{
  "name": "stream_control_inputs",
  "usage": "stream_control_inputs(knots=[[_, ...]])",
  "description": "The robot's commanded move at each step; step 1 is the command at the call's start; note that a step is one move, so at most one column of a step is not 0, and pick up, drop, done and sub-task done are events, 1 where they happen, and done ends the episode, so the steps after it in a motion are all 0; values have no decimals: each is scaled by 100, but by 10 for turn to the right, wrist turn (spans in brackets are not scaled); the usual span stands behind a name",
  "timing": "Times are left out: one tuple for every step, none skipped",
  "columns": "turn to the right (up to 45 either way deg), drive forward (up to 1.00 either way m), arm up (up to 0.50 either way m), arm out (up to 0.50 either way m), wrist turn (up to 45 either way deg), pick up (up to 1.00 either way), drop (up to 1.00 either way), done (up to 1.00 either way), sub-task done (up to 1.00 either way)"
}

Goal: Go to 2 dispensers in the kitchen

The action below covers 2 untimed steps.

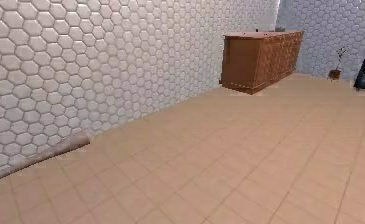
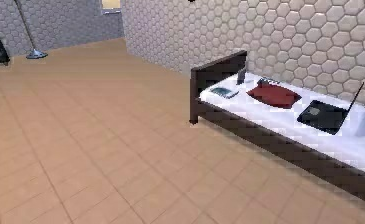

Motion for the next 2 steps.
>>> stream_control_inputs(knots=[[-420,0,0,0,0,0,0,0,0],[0,90,0,0,0,0,0,0,0]])
